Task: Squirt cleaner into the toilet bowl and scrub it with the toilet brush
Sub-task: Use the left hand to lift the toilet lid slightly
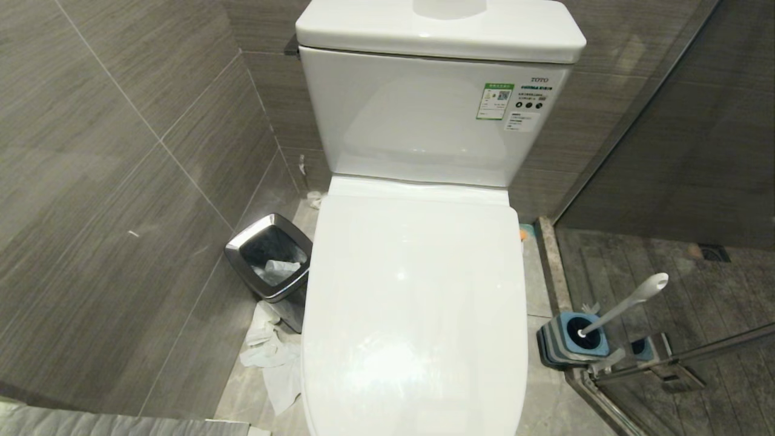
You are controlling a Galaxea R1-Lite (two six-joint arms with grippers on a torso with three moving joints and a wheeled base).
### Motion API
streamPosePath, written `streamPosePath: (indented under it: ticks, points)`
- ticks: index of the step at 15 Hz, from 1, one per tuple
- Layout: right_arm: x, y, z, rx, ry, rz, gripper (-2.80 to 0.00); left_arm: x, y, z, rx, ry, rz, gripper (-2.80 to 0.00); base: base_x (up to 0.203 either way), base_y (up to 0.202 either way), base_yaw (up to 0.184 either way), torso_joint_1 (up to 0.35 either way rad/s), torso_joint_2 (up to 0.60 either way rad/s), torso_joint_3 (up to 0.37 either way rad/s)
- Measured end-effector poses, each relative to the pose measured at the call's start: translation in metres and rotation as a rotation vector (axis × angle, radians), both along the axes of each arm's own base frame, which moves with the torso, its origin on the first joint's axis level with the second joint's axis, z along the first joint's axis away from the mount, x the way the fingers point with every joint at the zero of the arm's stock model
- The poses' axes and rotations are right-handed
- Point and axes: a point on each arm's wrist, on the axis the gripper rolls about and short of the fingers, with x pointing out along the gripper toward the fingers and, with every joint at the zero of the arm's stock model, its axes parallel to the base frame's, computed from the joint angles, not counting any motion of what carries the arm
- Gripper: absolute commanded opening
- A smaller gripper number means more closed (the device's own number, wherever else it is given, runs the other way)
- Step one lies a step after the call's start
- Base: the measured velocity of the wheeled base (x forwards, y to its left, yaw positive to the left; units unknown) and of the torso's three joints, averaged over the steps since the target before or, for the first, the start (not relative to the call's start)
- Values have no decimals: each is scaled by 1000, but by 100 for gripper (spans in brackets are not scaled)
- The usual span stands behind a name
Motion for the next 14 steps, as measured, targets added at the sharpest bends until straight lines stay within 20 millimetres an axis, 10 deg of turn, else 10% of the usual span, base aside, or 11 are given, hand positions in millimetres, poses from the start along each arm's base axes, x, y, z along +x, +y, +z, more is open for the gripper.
streamPosePath:
  ticks: [14]
  points:
    - [0, 0, 0, 1, 0, 0, -280, 27, -1, 85, 49, 53, -54, -280, 0, 0, 0, 0, 0, 0]
